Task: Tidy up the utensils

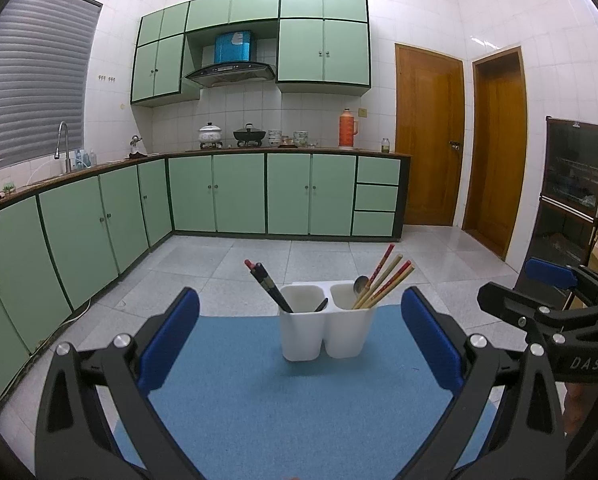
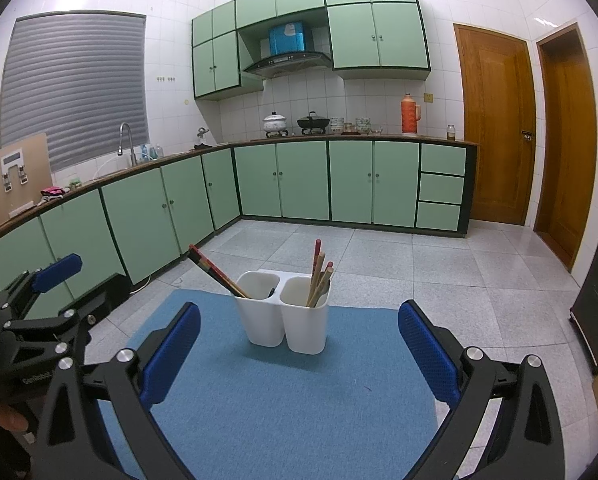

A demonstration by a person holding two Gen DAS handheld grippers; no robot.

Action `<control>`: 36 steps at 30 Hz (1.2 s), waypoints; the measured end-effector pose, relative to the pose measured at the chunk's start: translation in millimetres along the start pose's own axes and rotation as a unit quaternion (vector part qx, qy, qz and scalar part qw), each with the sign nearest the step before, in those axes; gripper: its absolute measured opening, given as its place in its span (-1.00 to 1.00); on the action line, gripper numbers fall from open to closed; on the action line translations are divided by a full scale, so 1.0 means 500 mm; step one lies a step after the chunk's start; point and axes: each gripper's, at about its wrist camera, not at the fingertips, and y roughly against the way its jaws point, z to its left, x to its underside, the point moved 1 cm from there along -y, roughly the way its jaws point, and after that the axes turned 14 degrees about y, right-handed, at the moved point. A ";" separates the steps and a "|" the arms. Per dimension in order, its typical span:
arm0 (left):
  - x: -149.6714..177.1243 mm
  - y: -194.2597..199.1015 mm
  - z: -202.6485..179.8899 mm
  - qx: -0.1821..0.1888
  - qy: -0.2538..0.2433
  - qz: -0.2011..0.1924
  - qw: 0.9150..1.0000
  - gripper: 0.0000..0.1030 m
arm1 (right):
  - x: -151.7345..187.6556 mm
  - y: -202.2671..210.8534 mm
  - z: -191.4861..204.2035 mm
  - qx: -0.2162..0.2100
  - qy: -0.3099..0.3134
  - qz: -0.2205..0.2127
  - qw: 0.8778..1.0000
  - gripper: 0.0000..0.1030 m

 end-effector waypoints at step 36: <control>0.009 -0.008 0.009 -0.003 0.002 0.002 1.000 0.90 | -0.001 -0.004 0.008 0.000 0.002 0.001 1.000 0.88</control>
